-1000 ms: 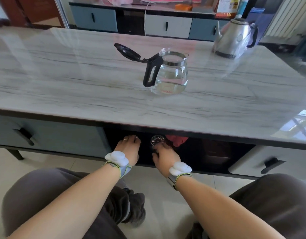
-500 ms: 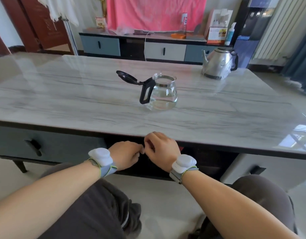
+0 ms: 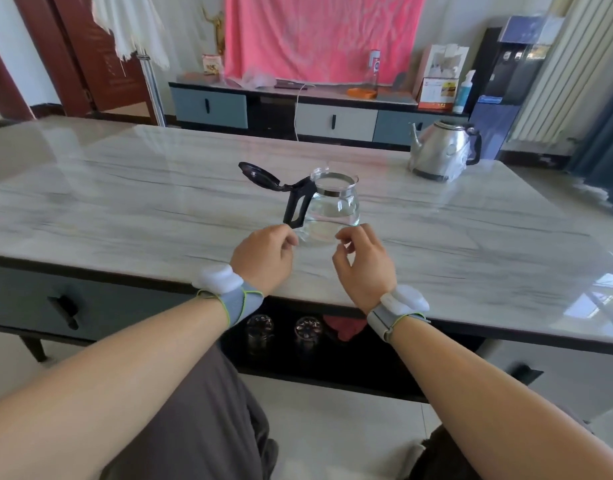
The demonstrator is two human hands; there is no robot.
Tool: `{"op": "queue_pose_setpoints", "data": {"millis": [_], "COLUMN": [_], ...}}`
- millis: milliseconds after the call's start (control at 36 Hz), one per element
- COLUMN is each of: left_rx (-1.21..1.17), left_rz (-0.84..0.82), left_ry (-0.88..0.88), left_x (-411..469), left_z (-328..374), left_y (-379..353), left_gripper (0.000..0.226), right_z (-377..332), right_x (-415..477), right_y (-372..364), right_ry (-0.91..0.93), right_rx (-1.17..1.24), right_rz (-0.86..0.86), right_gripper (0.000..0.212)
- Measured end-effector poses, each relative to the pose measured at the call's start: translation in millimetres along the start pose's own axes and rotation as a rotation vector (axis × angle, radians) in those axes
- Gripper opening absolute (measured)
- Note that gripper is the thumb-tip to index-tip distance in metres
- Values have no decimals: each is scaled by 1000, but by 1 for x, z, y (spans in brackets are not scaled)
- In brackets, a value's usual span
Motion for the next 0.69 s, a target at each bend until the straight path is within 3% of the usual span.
{"op": "queue_pose_setpoints", "data": {"millis": [139, 306, 472, 694], "left_rx": [-153, -324, -420, -444], "left_rz": [94, 119, 264, 249], "left_ry": [246, 348, 392, 402], "left_x": [19, 43, 47, 59], "left_z": [-10, -5, 4, 9], "left_y": [-17, -45, -54, -60], "left_gripper": [37, 49, 55, 61], "right_z": [26, 51, 61, 69], "right_x": [22, 49, 66, 76], "right_y": [5, 0, -10, -18], "right_ry": [-150, -294, -334, -312], "right_rx": [46, 111, 185, 209], "right_rz": [45, 14, -24, -27], "right_gripper": [38, 69, 73, 73]}}
Point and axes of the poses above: each hand's wrist, its own x-axis towards the middle knuckle, its own y-axis out of the back of the hand, z = x × y, the point moved 8 cm from there along x, towards the middle knuckle, and after that the axes turned 13 degrees about x, right-handed, at the moved point
